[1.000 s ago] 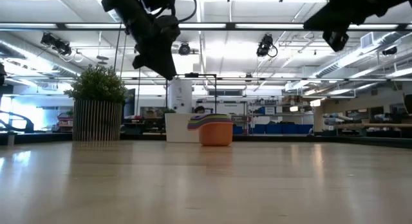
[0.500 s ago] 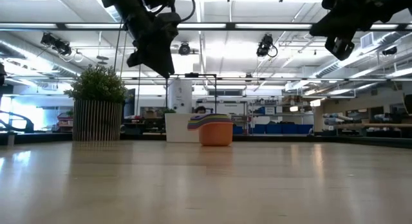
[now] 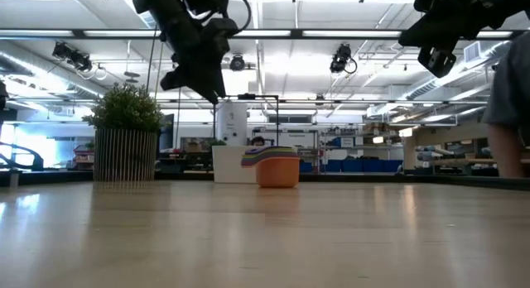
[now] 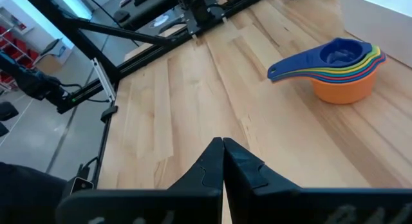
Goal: Nest measuring cups in basket
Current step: Put the nested measuring cups into the white bin
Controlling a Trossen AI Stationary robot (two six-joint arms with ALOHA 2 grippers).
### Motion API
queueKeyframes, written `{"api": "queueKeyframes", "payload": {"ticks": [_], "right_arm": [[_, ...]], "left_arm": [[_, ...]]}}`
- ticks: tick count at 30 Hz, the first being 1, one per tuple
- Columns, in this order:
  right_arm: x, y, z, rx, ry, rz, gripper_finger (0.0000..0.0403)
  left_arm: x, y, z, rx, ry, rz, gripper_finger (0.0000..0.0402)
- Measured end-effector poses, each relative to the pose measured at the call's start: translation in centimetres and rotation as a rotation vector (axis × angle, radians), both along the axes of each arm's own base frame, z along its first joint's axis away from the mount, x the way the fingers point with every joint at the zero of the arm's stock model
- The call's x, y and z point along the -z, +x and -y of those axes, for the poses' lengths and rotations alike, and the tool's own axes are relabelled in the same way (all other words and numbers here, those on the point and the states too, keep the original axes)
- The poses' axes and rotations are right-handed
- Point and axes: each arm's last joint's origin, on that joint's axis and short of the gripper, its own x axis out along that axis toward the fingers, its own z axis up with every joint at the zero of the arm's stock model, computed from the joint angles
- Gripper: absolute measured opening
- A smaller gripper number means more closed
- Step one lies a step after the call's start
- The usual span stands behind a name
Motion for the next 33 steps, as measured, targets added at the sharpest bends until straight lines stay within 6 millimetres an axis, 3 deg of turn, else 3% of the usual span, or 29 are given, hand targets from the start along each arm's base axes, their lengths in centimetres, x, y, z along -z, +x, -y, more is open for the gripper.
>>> {"api": "queueKeyframes", "payload": {"ticks": [5,14,24,33], "right_arm": [[0.0,0.0,0.0,0.0,0.0,0.0,0.0009],[0.0,0.0,0.0,0.0,0.0,0.001,0.0009],[-0.1,0.0,0.0,0.0,0.001,0.009,0.0009],[-0.3,0.1,0.0,0.0,0.004,0.026,0.0009]], "left_arm": [[1.2,0.9,0.0,-0.054,-0.121,-0.004,0.0111],[1.3,3.1,0.8,-0.089,-0.127,0.057,0.0109],[-1.0,7.0,1.3,-0.033,-0.087,0.045,0.0057],[-3.5,7.6,2.8,-0.209,-0.004,0.063,0.0053]]}}
